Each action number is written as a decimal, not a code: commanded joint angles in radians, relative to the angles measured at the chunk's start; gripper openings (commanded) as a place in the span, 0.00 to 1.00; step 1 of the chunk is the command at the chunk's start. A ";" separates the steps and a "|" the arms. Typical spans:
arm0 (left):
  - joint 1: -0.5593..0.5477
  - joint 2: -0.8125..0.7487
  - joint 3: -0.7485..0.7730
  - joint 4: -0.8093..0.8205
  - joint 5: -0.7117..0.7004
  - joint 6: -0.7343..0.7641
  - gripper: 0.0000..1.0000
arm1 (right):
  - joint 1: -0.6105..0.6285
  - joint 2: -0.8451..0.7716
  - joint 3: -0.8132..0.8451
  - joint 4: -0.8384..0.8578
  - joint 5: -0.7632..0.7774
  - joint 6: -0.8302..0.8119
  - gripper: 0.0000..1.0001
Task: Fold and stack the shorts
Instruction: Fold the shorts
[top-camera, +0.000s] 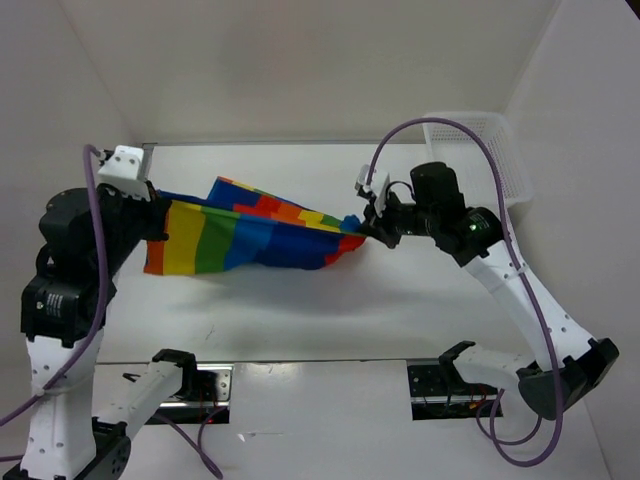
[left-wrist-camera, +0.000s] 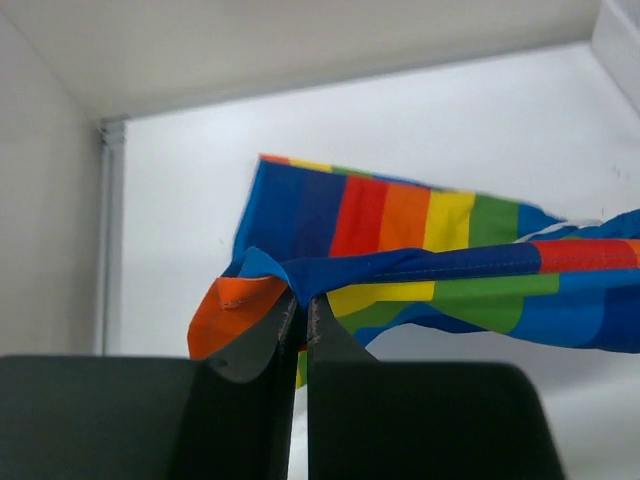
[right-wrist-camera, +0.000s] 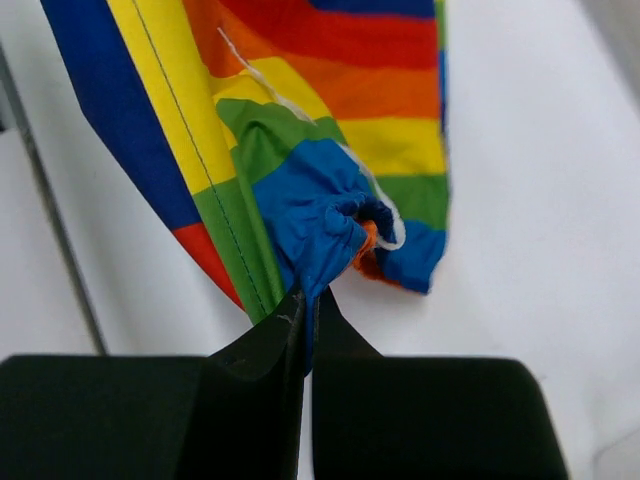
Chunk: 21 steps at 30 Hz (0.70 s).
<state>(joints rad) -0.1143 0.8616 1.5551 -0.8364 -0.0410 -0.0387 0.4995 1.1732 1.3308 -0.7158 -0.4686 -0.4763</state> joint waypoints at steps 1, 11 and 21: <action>0.051 0.014 -0.065 0.106 -0.195 0.039 0.00 | -0.049 -0.035 -0.119 -0.315 0.133 -0.030 0.00; 0.042 0.132 -0.256 0.117 -0.197 0.039 0.00 | -0.049 0.149 -0.030 -0.421 0.090 0.102 0.00; 0.042 0.336 -0.354 0.250 -0.197 0.039 0.00 | -0.185 0.446 0.048 -0.358 0.038 0.205 0.00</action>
<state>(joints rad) -0.1097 1.1446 1.1889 -0.7269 -0.0746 -0.0315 0.4221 1.5768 1.3376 -0.9611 -0.4953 -0.3023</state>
